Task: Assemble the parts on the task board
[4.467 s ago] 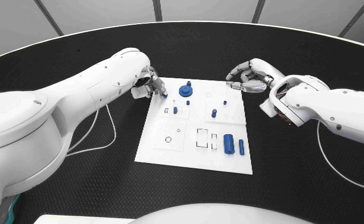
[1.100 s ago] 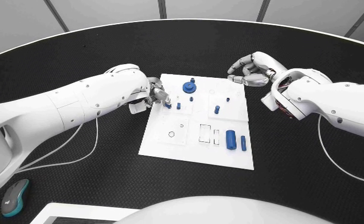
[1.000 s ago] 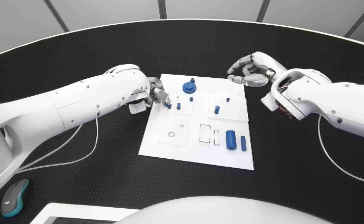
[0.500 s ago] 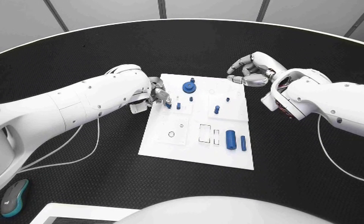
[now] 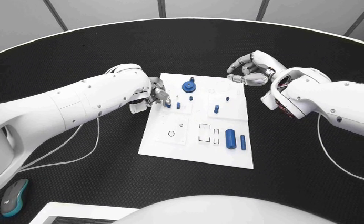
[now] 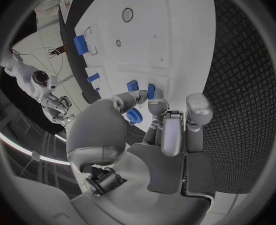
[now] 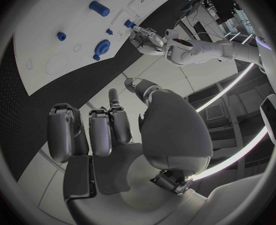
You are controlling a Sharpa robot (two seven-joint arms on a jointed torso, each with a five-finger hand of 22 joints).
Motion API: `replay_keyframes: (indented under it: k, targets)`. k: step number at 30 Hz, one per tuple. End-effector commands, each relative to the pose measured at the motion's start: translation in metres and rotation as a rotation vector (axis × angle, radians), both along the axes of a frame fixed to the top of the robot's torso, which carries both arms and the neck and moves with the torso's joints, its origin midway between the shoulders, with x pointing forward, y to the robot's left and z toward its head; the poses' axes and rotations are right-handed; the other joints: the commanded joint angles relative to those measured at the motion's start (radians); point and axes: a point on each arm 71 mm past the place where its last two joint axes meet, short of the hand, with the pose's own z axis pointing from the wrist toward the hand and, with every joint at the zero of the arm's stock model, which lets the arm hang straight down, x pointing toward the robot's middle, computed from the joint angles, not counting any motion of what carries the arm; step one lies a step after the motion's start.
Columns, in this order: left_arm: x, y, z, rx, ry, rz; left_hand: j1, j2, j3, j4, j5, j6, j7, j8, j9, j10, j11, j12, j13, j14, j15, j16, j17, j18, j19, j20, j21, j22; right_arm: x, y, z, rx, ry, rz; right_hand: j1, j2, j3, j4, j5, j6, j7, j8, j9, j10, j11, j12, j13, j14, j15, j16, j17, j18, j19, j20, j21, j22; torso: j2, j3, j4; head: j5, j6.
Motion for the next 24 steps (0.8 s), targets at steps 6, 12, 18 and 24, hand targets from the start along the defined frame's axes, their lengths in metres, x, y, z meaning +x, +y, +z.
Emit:
replay_keyframes:
  k: [6,12,18,24]
  targets:
    - [0.0002,-0.0016,0.0000,0.001,-0.001,0.000,0.003,0.008,0.122,-0.129,0.004,0.015,-0.007,0.005,-0.002,0.011,-0.001,0.006,0.002,0.077,-0.005,0.007,0.150,-0.014,0.004,0.000,0.005,-0.001,-0.0001,0.0000,0.0000,0.000,0.000,0.000,-0.006,0.001,0.006,-0.001,0.007,-0.008,0.000,0.007,-0.002,0.002,-0.007,0.002,0.121,0.074,-0.009,-0.006,0.133,0.011,0.033,-0.005,-0.006,0.124,0.001,-0.0006,-0.0007,0.001,0.000]
    - [0.0003,-0.0023,-0.0009,0.006,0.006,-0.001,0.003,0.007,0.121,-0.130,0.004,0.016,-0.007,0.005,-0.002,0.013,-0.001,0.007,0.004,0.077,-0.004,0.008,0.154,-0.014,0.004,0.000,0.006,0.001,-0.0003,0.0001,0.0001,0.000,0.000,0.001,-0.006,0.001,0.007,-0.001,0.010,-0.008,0.000,0.008,-0.002,0.002,-0.007,0.003,0.121,0.074,-0.009,-0.007,0.133,0.011,0.033,-0.005,-0.006,0.124,0.001,-0.0002,-0.0006,-0.001,-0.002]
    - [-0.0002,-0.0023,-0.0023,0.015,0.019,-0.005,0.000,0.002,0.106,-0.129,0.006,0.024,-0.009,0.009,-0.005,0.030,-0.003,0.017,0.026,0.083,-0.005,0.017,0.176,-0.017,0.011,-0.001,0.014,0.017,-0.0004,-0.0003,0.0001,0.000,0.001,0.000,-0.006,0.001,0.007,-0.001,0.010,-0.008,0.000,0.008,-0.002,0.002,-0.007,0.003,0.121,0.074,-0.009,-0.007,0.133,0.011,0.033,-0.005,-0.006,0.124,0.000,-0.0001,-0.0009,-0.002,-0.005]
    - [-0.0003,-0.0030,-0.0028,0.021,0.024,-0.005,-0.001,0.003,0.099,-0.128,0.009,0.027,-0.010,0.010,-0.006,0.036,-0.003,0.019,0.032,0.084,-0.005,0.019,0.182,-0.019,0.014,-0.001,0.017,0.023,-0.0005,-0.0004,0.0001,0.000,0.001,0.000,-0.006,0.001,0.007,-0.001,0.010,-0.008,0.000,0.008,-0.002,0.002,-0.007,0.003,0.121,0.074,-0.009,-0.007,0.133,0.011,0.033,-0.005,-0.006,0.124,0.001,-0.0004,-0.0007,-0.003,-0.005]
